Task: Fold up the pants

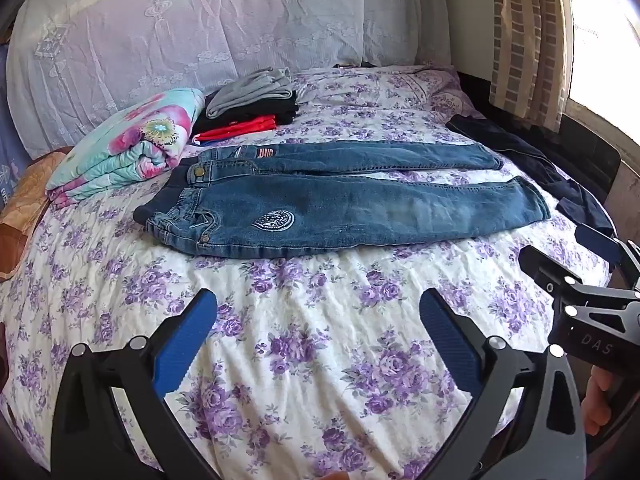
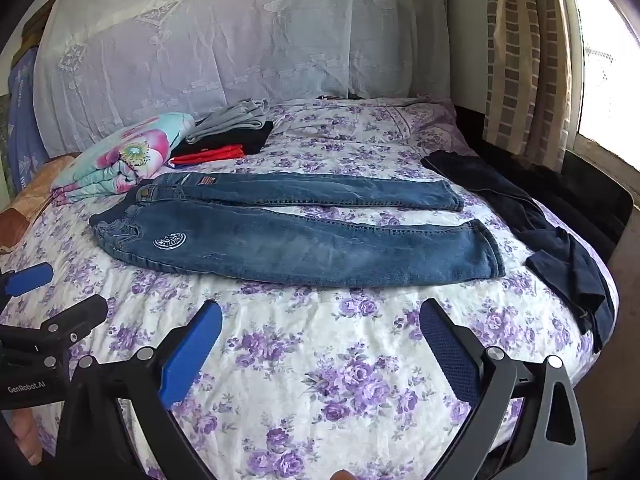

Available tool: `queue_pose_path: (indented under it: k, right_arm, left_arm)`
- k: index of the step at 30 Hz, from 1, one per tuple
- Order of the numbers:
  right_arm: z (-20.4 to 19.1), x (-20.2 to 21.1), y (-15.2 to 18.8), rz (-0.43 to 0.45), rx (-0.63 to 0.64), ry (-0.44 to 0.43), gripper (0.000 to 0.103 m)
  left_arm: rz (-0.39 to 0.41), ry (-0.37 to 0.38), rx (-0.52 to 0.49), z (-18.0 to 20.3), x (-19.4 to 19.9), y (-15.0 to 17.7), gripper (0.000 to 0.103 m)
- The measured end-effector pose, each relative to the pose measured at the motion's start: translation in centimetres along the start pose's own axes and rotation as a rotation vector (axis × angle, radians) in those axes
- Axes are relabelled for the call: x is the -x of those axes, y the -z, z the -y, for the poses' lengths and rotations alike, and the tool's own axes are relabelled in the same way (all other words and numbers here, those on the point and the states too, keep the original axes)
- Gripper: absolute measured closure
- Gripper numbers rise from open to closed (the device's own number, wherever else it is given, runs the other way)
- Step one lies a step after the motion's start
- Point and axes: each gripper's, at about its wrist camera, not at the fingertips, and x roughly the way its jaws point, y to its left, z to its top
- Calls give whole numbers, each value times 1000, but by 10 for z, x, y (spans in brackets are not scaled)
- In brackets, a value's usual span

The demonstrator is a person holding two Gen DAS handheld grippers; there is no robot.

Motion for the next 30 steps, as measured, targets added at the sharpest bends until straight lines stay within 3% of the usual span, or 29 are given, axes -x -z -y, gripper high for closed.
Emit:
queue_pose_path:
  k: [30]
  right_arm:
    - [-1,1,4,-6,-10,-6,3]
  left_arm:
    - [-4,3,-3,1,1,2,4]
